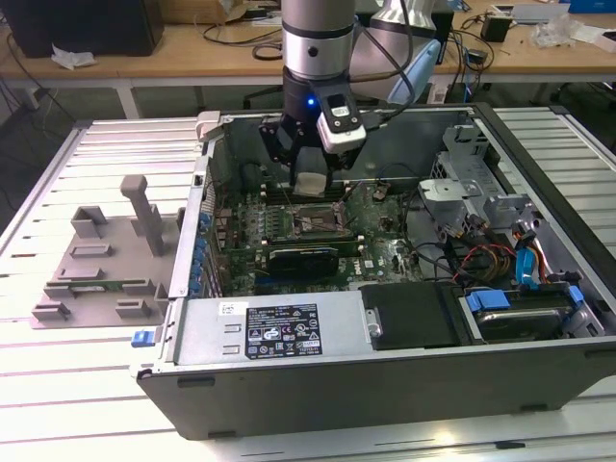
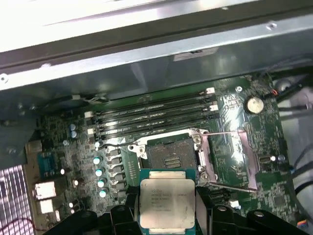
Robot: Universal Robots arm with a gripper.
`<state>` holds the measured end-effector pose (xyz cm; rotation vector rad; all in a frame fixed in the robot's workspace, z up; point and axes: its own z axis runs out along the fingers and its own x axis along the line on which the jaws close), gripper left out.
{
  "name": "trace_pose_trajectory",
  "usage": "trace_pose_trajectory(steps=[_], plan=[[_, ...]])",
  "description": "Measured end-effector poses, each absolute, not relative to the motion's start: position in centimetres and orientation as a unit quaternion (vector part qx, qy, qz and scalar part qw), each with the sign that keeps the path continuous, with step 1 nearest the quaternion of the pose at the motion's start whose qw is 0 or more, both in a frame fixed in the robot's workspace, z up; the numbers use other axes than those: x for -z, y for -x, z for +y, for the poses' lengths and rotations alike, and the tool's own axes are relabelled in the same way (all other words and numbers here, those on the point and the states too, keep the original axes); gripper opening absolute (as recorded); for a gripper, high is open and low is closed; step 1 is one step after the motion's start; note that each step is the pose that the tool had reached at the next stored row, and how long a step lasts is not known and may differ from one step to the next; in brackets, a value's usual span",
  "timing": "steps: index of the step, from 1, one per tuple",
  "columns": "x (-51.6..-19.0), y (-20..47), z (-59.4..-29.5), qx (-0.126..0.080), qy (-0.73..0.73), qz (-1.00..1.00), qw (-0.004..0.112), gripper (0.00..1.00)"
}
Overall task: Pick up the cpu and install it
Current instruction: 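Place the cpu into insertion slot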
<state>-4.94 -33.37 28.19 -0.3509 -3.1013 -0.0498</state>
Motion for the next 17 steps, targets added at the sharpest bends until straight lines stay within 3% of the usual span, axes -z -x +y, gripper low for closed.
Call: trace_pose_trajectory(steps=[17], plan=[[-28.14,4.94,-33.37,0.018,0.33,-0.944,0.006,0.55]])
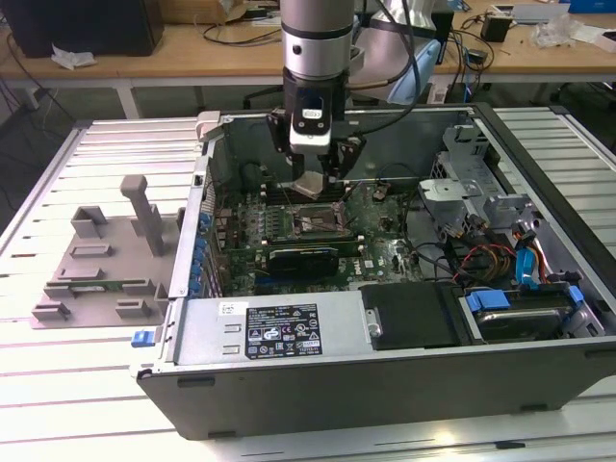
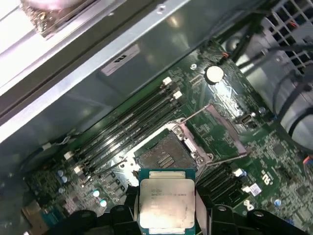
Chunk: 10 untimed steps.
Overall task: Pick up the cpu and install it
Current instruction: 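Place the cpu into insertion slot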
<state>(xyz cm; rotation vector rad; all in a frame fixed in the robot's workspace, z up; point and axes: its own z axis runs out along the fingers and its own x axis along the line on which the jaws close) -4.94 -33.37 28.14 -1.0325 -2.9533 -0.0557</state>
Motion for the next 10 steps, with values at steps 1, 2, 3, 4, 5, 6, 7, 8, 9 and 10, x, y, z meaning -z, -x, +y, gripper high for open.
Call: trace_pose_trajectory(steps=[1,2,3,4,5,6,7,8,9,10], plan=[[-28.14,4.94,-33.37,0.018,0.34,-0.94,0.006,0.55],[-28.14,4.94,-33.37,0.018,0.347,-0.937,0.006,0.55],[-28.14,4.94,-33.37,0.018,0.381,-0.925,0.005,0.55],[-28.13,4.94,-33.37,0.018,0.389,-0.921,0.005,0.55],[-28.13,4.94,-33.38,0.018,0.397,-0.918,0.005,0.55],[-28.13,4.94,-33.37,0.018,0.408,-0.913,0.005,0.55],[-28.13,4.94,-33.38,0.018,0.419,-0.908,0.005,0.55],[-28.12,4.94,-33.37,0.018,0.426,-0.904,0.004,0.55],[-28.12,4.94,-33.38,0.018,0.437,-0.899,0.004,0.55],[-28.12,4.94,-33.38,0.018,0.444,-0.896,0.004,0.55]])
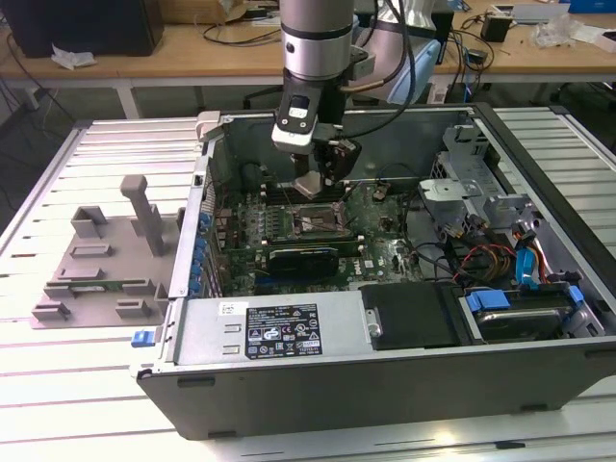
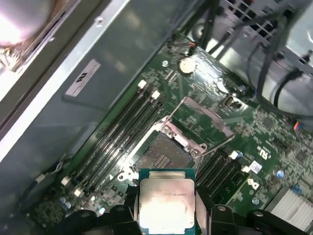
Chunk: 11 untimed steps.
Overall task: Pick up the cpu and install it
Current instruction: 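Place the cpu into insertion slot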
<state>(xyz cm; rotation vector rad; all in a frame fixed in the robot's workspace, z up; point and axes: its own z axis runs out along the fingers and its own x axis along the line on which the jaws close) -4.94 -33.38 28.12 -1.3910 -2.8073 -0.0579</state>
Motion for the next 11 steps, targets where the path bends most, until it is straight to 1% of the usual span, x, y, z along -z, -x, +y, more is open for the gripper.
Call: trace_pose_trajectory(steps=[11], plan=[[-28.1,4.94,-33.38,0.019,0.559,-0.829,0.002,0.55]])
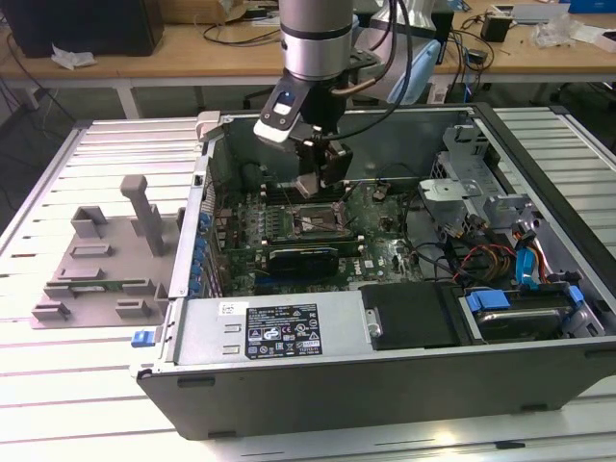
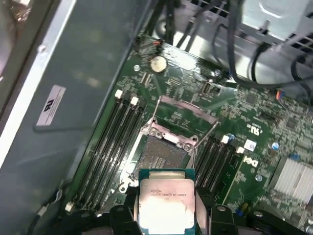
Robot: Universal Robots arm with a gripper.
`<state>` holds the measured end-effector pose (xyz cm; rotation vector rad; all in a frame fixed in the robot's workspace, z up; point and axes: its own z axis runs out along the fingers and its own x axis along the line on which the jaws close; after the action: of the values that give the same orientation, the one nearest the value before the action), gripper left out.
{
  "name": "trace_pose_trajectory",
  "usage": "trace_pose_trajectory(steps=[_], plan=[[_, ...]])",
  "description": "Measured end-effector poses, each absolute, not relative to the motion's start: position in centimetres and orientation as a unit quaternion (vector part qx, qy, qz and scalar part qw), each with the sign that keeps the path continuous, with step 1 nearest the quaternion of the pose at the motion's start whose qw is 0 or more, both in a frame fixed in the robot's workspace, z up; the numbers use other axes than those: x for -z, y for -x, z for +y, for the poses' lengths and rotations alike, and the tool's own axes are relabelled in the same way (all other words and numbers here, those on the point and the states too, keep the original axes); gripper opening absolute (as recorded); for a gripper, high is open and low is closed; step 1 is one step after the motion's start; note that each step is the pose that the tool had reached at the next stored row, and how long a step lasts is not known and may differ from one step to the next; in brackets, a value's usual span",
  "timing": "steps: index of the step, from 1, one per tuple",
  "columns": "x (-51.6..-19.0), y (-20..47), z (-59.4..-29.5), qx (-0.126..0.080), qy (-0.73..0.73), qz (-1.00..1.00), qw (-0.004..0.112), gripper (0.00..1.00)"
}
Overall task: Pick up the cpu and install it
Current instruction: 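Place the cpu into insertion slot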
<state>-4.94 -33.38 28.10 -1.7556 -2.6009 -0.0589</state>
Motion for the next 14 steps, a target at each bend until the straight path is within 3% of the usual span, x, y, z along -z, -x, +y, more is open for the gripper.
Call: trace_pose_trajectory(steps=[14], plan=[[-27.82,4.94,-33.37,0.023,0.662,-0.749,-0.005,0.55]])
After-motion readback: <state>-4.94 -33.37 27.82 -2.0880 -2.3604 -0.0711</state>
